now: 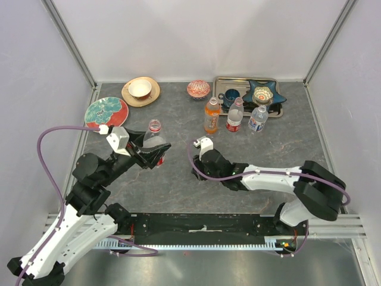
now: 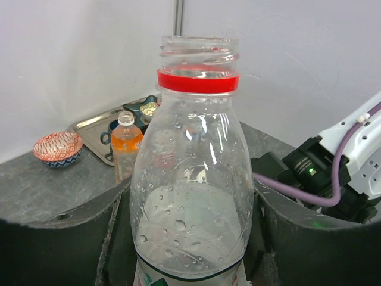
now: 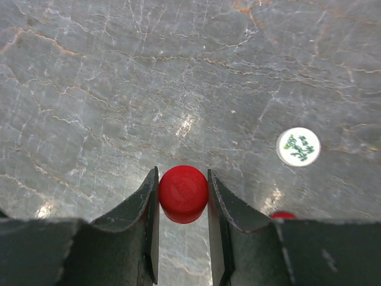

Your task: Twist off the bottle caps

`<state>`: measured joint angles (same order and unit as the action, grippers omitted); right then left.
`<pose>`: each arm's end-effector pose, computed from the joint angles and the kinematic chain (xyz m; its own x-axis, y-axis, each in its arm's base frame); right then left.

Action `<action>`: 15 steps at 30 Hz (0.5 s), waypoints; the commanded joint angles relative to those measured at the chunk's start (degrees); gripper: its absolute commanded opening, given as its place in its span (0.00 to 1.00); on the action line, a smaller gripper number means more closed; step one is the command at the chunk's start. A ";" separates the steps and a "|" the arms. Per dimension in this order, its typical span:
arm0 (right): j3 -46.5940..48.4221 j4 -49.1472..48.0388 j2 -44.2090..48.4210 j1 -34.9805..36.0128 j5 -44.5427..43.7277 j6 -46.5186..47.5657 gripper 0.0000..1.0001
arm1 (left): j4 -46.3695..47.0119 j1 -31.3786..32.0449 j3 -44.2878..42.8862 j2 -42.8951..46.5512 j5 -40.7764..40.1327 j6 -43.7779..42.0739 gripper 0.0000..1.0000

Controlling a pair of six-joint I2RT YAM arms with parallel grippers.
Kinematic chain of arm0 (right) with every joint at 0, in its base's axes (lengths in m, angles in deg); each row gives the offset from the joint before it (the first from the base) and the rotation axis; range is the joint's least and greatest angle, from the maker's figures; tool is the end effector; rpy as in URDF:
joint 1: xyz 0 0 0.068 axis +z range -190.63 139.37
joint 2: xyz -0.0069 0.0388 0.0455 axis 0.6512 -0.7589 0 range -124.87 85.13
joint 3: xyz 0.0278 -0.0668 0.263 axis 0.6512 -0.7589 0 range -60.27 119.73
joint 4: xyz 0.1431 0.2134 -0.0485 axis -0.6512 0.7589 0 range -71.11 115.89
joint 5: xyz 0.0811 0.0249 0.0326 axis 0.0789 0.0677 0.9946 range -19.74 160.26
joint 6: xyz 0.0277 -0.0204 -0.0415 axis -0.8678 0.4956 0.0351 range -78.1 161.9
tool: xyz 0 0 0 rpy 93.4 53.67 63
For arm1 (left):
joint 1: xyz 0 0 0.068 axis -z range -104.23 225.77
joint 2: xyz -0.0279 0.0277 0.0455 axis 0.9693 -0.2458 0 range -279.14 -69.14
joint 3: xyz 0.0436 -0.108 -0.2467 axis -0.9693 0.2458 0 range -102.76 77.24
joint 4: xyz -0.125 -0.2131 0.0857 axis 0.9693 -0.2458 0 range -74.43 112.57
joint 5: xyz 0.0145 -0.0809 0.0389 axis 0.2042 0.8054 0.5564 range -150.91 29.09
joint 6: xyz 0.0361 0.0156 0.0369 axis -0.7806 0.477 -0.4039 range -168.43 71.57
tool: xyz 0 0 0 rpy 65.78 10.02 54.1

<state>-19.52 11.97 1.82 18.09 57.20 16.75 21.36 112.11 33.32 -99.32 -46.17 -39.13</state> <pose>0.1620 0.2511 0.1909 -0.5871 -0.1690 -0.7917 -0.5386 0.8116 0.2261 0.0923 -0.0793 0.3863 0.0476 -0.2289 -0.9723 0.7912 0.6028 -0.1032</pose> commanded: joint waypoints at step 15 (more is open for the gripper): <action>3.72 -4.33 -14.16 0.43 3.92 -5.97 0.23 | -1.07 -0.21 3.84 3.19 -3.32 -2.36 0.53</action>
<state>-16.66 6.88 -11.49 18.09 60.87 12.14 19.24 112.11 36.40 -96.65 -48.75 -39.15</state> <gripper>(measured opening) 0.360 0.632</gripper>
